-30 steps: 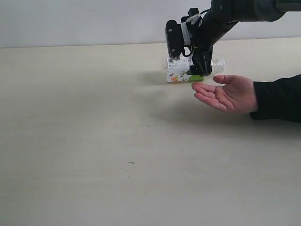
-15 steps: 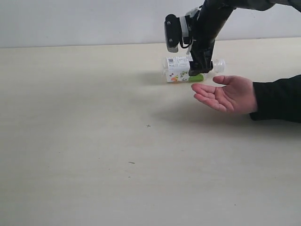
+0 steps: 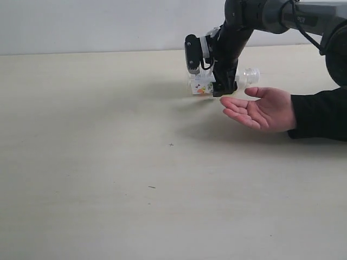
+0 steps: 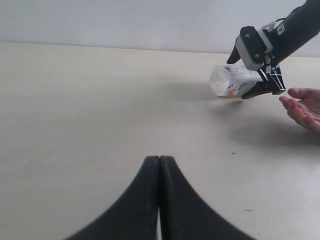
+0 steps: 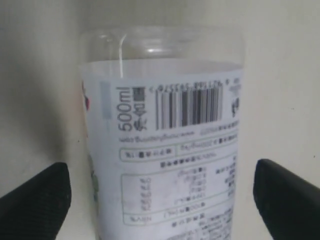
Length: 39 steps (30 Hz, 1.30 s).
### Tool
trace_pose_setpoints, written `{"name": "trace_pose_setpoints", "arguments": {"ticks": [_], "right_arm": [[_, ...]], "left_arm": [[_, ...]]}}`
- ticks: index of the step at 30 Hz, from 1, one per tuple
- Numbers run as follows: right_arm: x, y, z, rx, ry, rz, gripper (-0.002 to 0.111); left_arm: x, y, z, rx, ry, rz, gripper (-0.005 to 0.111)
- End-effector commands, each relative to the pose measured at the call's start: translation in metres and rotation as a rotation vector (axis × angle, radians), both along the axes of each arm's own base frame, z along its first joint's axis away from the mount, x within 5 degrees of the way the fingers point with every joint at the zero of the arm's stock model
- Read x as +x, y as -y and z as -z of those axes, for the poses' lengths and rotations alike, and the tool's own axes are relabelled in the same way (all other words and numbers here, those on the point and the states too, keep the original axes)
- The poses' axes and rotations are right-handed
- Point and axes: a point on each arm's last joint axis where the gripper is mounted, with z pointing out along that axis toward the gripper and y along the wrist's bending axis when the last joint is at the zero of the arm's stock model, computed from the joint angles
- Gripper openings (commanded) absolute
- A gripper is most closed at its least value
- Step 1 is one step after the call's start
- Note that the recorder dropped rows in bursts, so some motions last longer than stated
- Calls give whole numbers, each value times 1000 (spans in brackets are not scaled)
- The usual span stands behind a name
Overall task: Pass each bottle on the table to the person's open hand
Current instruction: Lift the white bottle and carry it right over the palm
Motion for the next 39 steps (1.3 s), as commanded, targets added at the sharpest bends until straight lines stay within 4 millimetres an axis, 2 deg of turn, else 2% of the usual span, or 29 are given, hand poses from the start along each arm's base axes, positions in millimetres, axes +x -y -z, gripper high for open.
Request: {"name": "trace_pose_setpoints", "arguments": {"ticks": [1,3,4,8,10,11,12,14,17,24,30,36,39], "right_arm": [[4,0,1,-2,32,-13,90],[4,0,1,-2,32,-13,82],[4,0,1,-4,32,-14,70],[3,0,1,-8,23,-14,36],[3,1,1,-9,19,-14,12],[3,1,0,-6,20,-8,3],[3,1,-1,-1,19,5,0],[3,0,-6,18,34,17,0],[4,-3,-24,82,80,63,0],[3,-1,-77,193,197,189,0],[-9,4,-126,294,220,335,0],[-30,11,-173,457,179,616,0],[-42,16,-189,574,108,870,0]], "left_arm": [[0,-1,0,-2,5,-4,0],[0,-1,0,-2,5,-4,0],[0,-1,0,-2,5,-4,0],[0,-1,0,-2,5,-4,0],[0,-1,0,-2,5,-4,0],[0,-1,0,-2,5,-4,0],[0,-1,0,-2,5,-4,0],[0,-1,0,-2,5,-4,0],[0,-1,0,-2,5,-4,0],[0,-1,0,-2,5,-4,0],[0,-1,0,-2,5,-4,0],[0,-1,0,-2,5,-4,0],[0,-1,0,-2,5,-4,0]]}}
